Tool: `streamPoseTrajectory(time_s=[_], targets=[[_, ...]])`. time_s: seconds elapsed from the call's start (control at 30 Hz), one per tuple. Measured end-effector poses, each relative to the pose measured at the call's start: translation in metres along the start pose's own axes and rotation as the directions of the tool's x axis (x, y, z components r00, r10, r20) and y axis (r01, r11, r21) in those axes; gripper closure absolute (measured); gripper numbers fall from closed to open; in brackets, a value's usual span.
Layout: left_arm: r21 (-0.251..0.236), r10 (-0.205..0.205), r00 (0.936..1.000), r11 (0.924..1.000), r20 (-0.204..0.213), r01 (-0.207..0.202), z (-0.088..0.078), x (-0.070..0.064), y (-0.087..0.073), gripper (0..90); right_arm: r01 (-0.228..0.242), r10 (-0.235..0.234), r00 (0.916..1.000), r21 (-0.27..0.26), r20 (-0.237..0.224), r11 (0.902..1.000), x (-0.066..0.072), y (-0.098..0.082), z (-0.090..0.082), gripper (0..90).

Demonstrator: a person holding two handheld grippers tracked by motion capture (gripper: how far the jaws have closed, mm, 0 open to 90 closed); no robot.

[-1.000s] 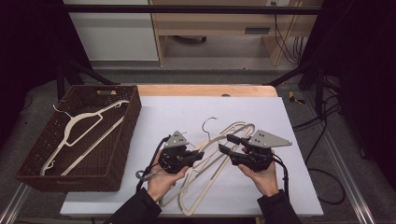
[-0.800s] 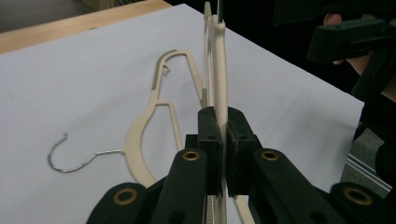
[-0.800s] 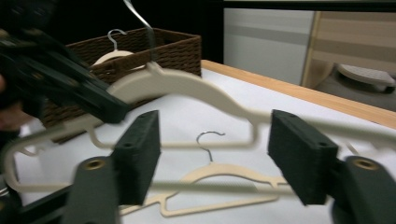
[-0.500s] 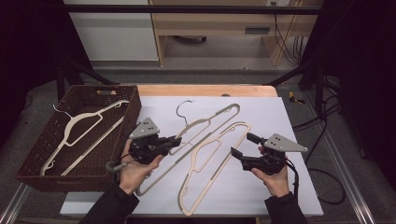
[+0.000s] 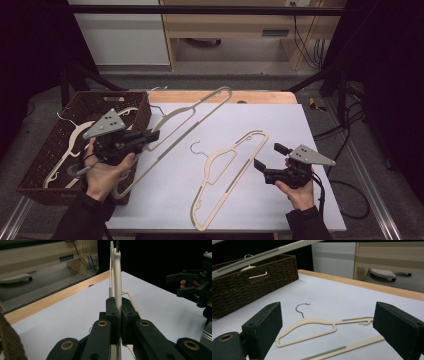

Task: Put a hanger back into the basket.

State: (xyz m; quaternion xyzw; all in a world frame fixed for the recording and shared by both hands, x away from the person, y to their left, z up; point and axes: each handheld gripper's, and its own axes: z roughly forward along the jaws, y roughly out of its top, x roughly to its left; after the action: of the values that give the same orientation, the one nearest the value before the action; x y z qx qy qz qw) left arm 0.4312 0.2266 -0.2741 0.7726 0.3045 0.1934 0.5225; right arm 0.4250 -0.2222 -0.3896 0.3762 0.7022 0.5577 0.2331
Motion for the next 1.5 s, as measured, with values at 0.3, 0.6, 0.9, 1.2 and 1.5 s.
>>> streamPoseTrajectory(time_s=[0.3, 0.6, 0.9, 1.2, 1.5], targets=[[-0.010, -0.014, 0.9995, 0.9999, -0.029, 0.014, -0.032, 0.044, 0.006, 86.4, -0.005, 0.005, 0.9997, 0.006, 0.023, 1.0000, -0.004, 0.000, -0.002, 7.3], [-0.011, 0.005, 0.9967, 0.9999, -0.081, -0.006, -0.057, 0.077, 0.006, 86.3, -0.009, 0.009, 0.9991, 0.004, 0.041, 0.9999, -0.007, -0.001, -0.004, 6.2], [-0.015, -0.033, 0.9917, 0.9994, -0.124, 0.031, -0.073, 0.109, -0.007, 86.3, -0.013, 0.012, 0.9985, 0.022, 0.053, 0.9997, -0.007, -0.001, -0.004, 4.4], [0.011, -0.057, 0.9831, 0.9982, -0.174, 0.059, -0.086, 0.141, -0.023, 86.3, -0.013, 0.011, 0.9986, 0.029, 0.052, 0.9995, -0.007, -0.001, -0.003, 4.4], [0.038, -0.068, 0.9778, 0.9963, -0.198, 0.077, -0.098, 0.165, -0.043, 86.3, -0.012, 0.010, 0.9986, 0.031, 0.052, 0.9995, -0.007, -0.001, -0.002, 4.3]])
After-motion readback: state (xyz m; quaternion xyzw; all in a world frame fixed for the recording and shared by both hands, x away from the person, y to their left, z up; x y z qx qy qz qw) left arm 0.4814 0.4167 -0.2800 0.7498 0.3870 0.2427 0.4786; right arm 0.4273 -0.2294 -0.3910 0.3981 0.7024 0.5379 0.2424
